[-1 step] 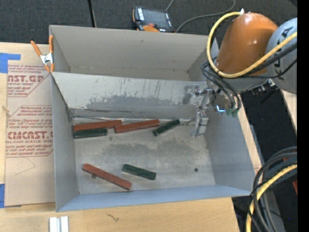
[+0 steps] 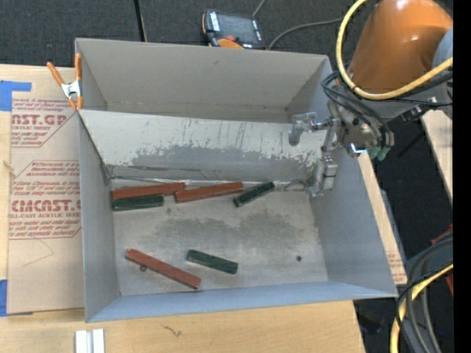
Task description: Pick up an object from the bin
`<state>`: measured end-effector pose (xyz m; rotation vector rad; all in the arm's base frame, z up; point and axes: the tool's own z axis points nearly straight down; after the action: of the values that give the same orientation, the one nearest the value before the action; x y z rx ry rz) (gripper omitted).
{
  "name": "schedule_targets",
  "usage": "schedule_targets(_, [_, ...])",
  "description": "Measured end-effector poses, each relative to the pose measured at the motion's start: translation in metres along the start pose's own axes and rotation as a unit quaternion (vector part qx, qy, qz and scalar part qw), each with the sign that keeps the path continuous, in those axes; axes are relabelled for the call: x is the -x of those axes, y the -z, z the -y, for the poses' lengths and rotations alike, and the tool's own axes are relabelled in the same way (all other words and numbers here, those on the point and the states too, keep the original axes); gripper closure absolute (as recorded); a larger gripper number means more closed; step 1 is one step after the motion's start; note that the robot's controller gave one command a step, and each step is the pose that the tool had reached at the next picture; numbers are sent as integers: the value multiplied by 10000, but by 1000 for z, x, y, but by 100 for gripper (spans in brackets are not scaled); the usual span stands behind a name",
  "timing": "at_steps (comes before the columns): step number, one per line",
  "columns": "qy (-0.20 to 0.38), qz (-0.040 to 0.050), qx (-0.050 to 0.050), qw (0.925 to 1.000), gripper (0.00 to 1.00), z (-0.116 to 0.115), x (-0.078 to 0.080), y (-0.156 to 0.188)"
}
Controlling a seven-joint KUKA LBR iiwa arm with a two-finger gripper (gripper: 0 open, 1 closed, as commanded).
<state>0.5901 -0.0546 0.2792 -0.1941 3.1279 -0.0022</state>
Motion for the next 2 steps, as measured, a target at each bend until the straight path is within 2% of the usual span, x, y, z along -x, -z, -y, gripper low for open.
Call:
schedule_targets(1, [-39,-76,25,10000,0,-35,-49,-169])
schedule_targets(2, [-313,-60,29,9995,0,-145,-72,-210])
